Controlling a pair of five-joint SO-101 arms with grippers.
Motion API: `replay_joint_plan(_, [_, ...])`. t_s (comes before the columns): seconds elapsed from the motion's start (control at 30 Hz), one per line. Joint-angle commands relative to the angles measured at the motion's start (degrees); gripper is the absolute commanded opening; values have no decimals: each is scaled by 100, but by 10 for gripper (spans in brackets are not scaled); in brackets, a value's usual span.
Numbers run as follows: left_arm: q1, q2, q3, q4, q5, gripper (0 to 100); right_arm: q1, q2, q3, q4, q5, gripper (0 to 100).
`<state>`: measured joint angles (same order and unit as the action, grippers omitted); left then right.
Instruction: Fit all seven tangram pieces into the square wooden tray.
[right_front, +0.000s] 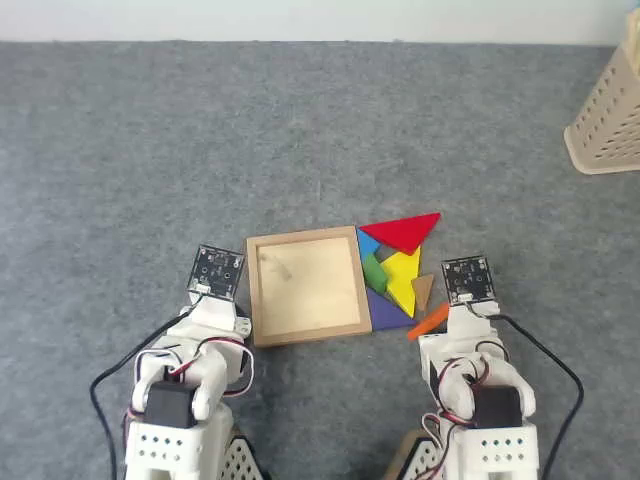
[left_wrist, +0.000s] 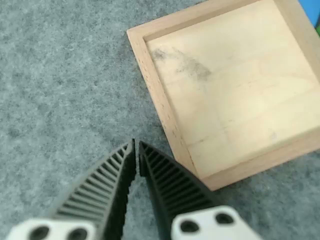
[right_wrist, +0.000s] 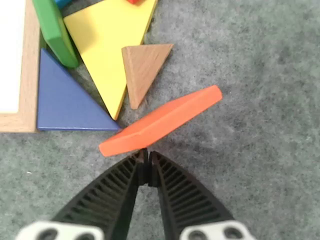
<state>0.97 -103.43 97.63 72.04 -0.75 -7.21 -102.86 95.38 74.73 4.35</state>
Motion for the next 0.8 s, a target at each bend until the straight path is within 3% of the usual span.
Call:
replay_joint_plan(0.0, [9, -114, -110, 35, 35, 12, 13, -110, 105, 40, 53, 8])
replay_joint_plan(0.77, [9, -114, -110, 35, 35, 12, 31, -110, 105, 40, 53, 8])
